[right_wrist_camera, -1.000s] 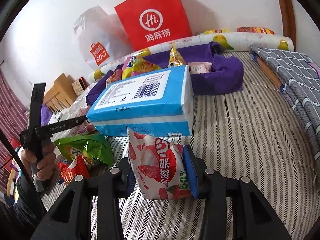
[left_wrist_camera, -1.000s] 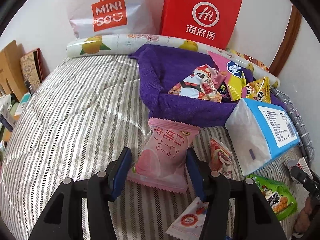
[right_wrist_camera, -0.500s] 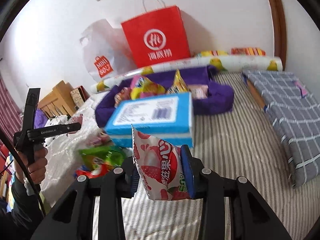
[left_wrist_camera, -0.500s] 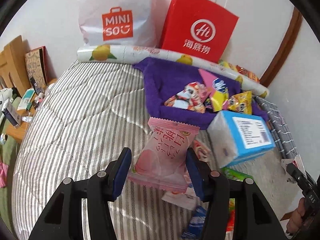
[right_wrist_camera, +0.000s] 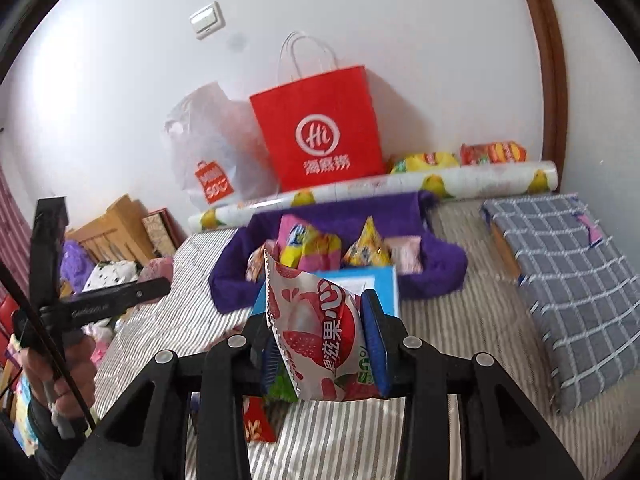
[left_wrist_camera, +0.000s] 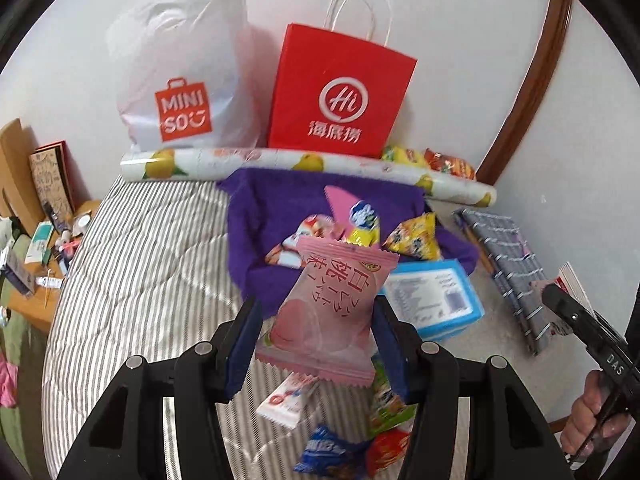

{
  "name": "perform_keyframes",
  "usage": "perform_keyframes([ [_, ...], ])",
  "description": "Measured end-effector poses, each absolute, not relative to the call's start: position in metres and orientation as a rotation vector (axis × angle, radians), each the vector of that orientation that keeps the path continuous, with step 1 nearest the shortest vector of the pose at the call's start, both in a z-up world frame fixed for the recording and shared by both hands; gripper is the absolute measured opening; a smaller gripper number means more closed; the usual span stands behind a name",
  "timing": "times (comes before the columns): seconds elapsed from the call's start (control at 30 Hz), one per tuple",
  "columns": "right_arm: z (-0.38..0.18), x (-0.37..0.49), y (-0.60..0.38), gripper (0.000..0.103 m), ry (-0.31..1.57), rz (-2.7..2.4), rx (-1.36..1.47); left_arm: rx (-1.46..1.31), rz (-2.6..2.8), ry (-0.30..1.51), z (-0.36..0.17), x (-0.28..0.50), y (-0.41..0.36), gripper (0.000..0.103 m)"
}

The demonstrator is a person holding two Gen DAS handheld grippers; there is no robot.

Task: Organize snacks
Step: 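Carry the candy bag and pink wafer packet in both grippers over the purple towel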

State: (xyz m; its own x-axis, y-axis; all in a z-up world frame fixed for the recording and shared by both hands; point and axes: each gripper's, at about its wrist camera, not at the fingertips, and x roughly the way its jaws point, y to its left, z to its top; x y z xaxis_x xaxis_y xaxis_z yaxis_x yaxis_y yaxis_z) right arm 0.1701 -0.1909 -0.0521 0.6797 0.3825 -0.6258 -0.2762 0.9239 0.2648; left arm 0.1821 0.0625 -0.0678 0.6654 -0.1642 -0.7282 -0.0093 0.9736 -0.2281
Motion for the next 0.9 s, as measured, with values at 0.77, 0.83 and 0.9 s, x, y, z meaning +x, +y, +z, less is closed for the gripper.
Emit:
perform_keyframes([
  [0.77, -0.005, 0.265, -0.166, 0.037, 0.67, 0.376, 0.175, -0.177, -0.089, 0.792, -0.026, 0.264, 0.053, 0.053],
  [0.83, -0.007, 0.273, -0.163, 0.037, 0.672, 0.376, 0.177, -0.182, -0.085, 0.795, -0.027, 0.273, 0.055, 0.053],
  [0.9, -0.01, 0.282, -0.161, 0.037, 0.677, 0.386, 0.187, -0.184, -0.081, 0.795, -0.028, 0.281, 0.058, 0.053],
])
